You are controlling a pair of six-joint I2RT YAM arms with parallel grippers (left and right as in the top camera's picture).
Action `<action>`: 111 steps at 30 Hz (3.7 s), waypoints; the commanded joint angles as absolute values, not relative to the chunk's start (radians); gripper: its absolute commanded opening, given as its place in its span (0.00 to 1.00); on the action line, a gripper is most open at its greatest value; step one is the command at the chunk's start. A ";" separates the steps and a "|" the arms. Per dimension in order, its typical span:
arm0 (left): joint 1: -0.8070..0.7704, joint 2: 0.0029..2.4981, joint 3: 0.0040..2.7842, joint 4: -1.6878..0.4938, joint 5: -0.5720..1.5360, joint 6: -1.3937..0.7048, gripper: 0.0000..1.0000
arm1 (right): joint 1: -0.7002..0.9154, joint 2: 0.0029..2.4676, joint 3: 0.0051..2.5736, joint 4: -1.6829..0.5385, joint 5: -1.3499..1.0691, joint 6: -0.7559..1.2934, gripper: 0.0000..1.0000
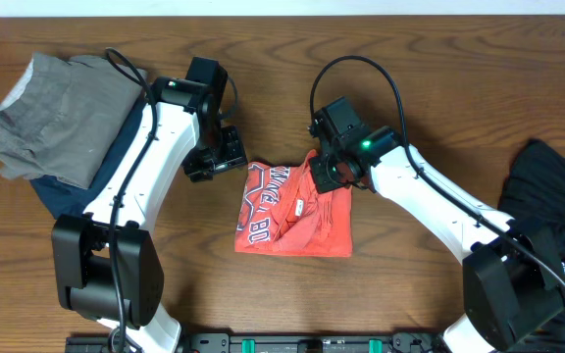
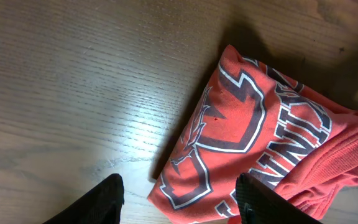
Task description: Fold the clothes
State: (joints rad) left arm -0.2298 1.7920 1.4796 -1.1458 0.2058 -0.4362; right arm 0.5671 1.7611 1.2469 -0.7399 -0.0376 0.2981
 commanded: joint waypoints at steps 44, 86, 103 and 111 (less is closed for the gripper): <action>-0.266 1.802 1.475 -1.124 0.201 -0.374 0.67 | 0.687 1.714 1.228 -0.982 -0.244 0.566 0.58; -0.382 1.811 1.475 -1.157 0.200 -0.374 0.68 | 0.573 1.639 1.245 -1.238 -0.067 0.533 0.15; -0.499 1.993 1.475 -1.093 0.247 -0.375 0.68 | 0.550 1.661 1.116 -1.131 -0.090 0.588 0.35; -0.504 2.037 1.475 -1.086 0.246 -0.374 0.68 | 0.543 1.661 1.033 -1.005 -0.113 0.606 0.01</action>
